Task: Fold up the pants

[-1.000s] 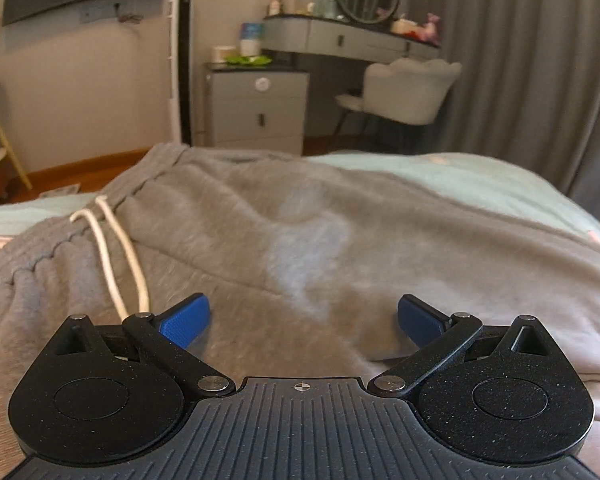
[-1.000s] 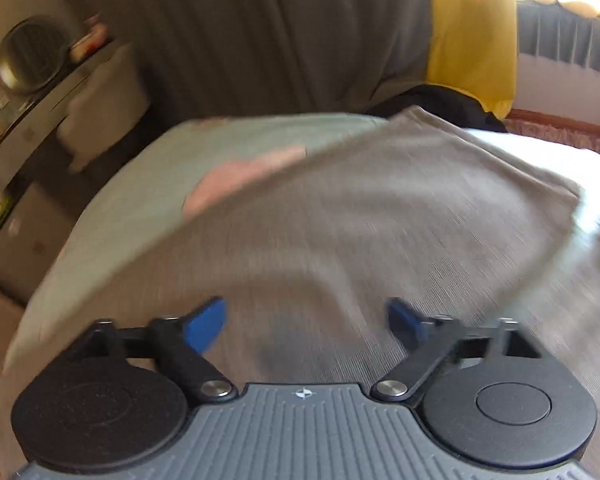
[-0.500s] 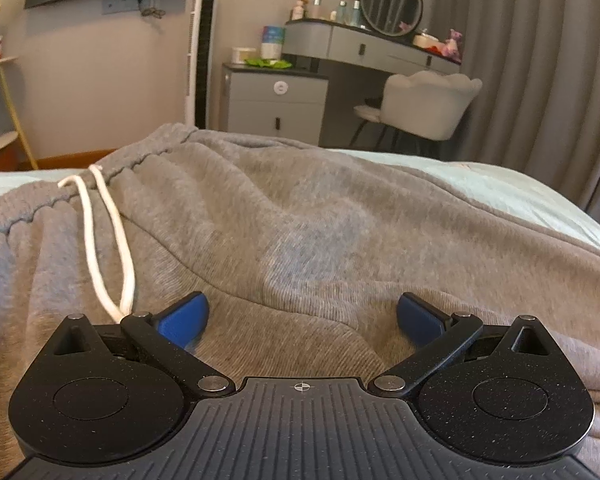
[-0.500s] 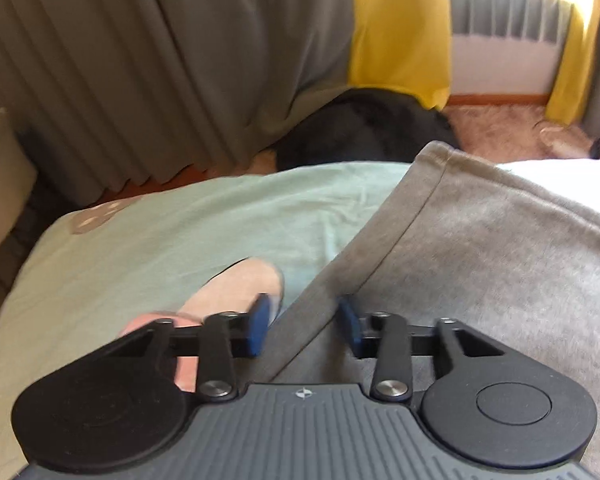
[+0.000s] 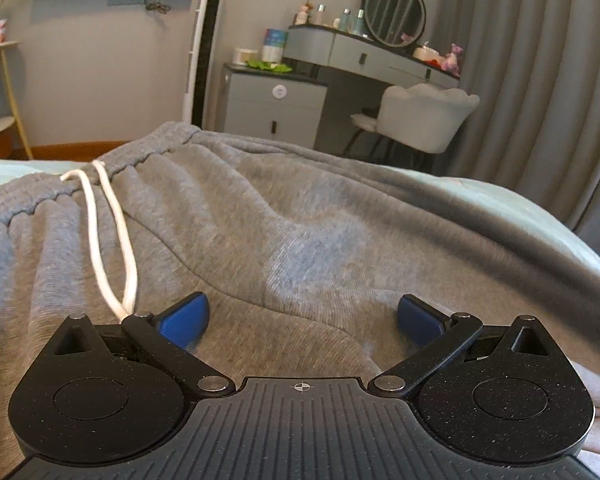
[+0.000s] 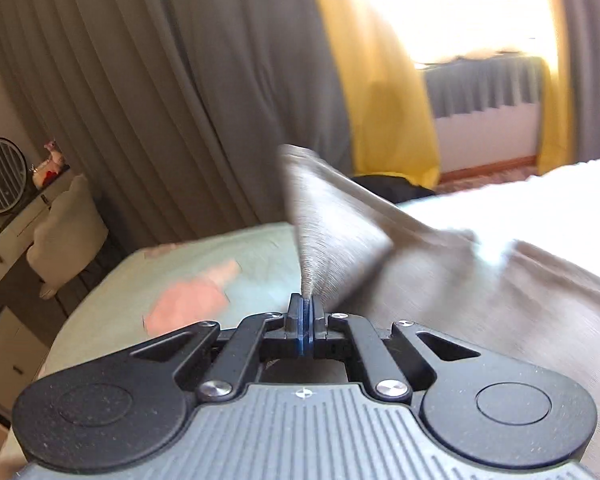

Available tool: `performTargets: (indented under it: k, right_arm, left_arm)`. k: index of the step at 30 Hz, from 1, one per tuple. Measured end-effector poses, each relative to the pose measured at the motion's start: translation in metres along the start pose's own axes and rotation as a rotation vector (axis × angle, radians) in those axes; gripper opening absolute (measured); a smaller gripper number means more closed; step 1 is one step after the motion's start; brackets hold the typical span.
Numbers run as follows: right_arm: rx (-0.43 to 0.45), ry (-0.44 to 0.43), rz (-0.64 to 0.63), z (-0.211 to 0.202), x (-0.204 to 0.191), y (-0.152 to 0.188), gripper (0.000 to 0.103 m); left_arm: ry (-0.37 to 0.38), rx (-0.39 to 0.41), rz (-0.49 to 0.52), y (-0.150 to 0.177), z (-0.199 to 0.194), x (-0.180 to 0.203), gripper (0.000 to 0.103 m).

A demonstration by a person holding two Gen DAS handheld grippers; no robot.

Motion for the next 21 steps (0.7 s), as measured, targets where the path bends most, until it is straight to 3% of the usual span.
performTargets:
  k: [3, 5, 7, 9, 10, 11, 12, 16, 18, 21]
  right_arm:
    - [-0.098, 0.021, 0.071, -0.035, 0.053, 0.055, 0.002]
    - [-0.2, 0.1, 0.054, -0.036, 0.082, 0.081, 0.002]
    - [-0.17, 0.074, 0.107, -0.042, 0.099, 0.075, 0.005]
    - [-0.143, 0.027, 0.128, -0.043, 0.104, 0.06, 0.035]
    - [-0.114, 0.006, 0.128, -0.043, 0.104, 0.053, 0.045]
    - [-0.097, -0.002, 0.117, -0.041, 0.104, 0.047, 0.064]
    - [-0.085, 0.003, 0.114, -0.037, 0.107, 0.044, 0.067]
    - [-0.095, -0.034, 0.238, -0.01, 0.128, 0.045, 0.06]
    - [-0.083, -0.062, 0.307, -0.005, 0.136, 0.051, 0.036]
    - [-0.074, -0.103, 0.317, -0.005, 0.131, 0.05, 0.023]
  left_arm:
    - [0.033, -0.021, -0.009, -0.001, -0.009, -0.001, 0.103]
    - [0.056, -0.039, -0.015, -0.003, -0.015, 0.0, 0.103]
    - [0.084, -0.066, -0.04, -0.008, -0.021, -0.001, 0.103]
    - [0.135, -0.088, -0.075, -0.015, -0.029, -0.001, 0.103]
    - [0.159, -0.095, -0.091, -0.02, -0.032, 0.001, 0.103]
    - [0.18, -0.105, -0.103, -0.025, -0.034, 0.003, 0.103]
    - [0.204, -0.113, -0.119, -0.032, -0.037, 0.006, 0.103]
    - [0.307, -0.151, -0.139, -0.056, -0.031, 0.029, 0.103]
    - [0.323, -0.176, -0.091, -0.066, -0.017, 0.047, 0.103]
    - [0.342, -0.25, -0.115, -0.073, 0.017, 0.066, 0.103]
Point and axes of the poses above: each gripper's, at about its wrist camera, not at the fingertips, and z roughly the way its jaws point, x to its right, y to its underside, the point moved 5 cm from there along z, roughly the way its jaws point, and after that the axes turned 6 degrees about -z, right-handed, at the moved point
